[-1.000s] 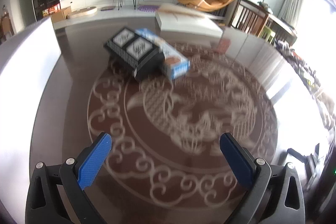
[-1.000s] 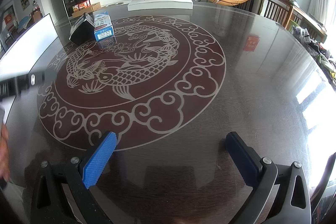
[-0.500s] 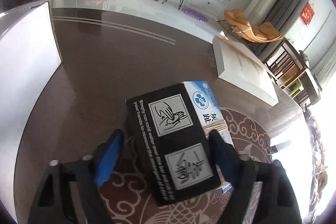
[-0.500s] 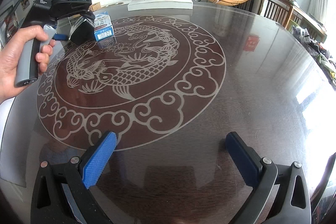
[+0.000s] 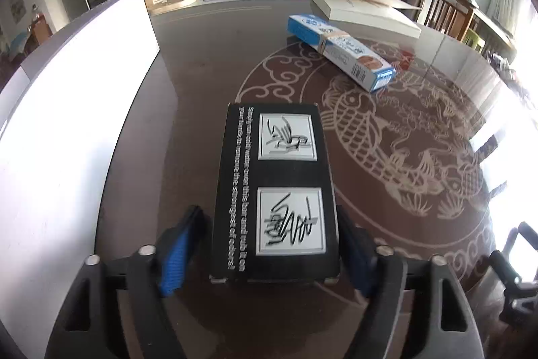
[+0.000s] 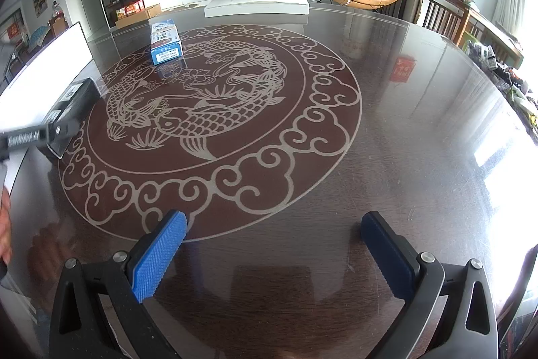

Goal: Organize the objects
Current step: 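Grasp the black soap-bar box with the left tool and lift it, then grasp the blue-white ointment box with the right tool while the left tool holds the soap box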

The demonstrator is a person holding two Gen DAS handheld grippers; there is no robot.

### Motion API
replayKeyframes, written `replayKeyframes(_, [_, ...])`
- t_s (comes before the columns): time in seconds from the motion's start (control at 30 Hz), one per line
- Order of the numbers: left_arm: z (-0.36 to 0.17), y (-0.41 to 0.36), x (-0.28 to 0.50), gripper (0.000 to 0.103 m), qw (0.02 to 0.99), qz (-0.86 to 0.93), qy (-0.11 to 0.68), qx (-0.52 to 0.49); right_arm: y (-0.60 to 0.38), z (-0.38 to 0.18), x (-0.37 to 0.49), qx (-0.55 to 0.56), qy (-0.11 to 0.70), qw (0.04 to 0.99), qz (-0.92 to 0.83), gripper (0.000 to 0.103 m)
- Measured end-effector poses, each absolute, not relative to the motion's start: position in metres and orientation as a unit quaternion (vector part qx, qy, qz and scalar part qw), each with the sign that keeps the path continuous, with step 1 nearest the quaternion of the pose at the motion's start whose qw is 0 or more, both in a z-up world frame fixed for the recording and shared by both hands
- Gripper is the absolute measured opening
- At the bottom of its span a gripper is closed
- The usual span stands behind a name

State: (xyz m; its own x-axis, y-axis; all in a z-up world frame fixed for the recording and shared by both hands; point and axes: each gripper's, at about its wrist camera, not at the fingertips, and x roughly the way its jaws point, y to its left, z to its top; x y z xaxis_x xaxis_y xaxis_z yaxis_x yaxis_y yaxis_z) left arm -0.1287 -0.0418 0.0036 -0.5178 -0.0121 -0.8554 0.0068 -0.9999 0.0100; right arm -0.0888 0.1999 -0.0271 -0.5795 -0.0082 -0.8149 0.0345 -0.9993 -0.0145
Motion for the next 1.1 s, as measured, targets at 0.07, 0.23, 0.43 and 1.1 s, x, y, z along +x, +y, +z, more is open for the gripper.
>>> replayKeyframes(0.07, [-0.002,-0.049,-0.126,0.1,0.007,-0.873,0.004,0.487,0.2,-0.027,-0.089,0.458,0.014,0.012,-0.889,0.103])
replayKeyframes(0.23, [-0.005,-0.05,-0.127,0.103,0.011,-0.879,0.001,0.476,0.2,-0.027,-0.089,0.459,0.014,0.012,-0.888,0.103])
replayKeyframes(0.43, [-0.007,-0.049,-0.128,0.103,0.005,-0.888,-0.001,0.46,0.2,-0.027,-0.089,0.458,0.014,0.012,-0.889,0.103])
replayKeyframes(1.1, [-0.007,-0.049,-0.127,0.103,0.006,-0.888,-0.001,0.46,0.128,-0.033,-0.206,0.456,0.054,0.09,-0.884,0.103])
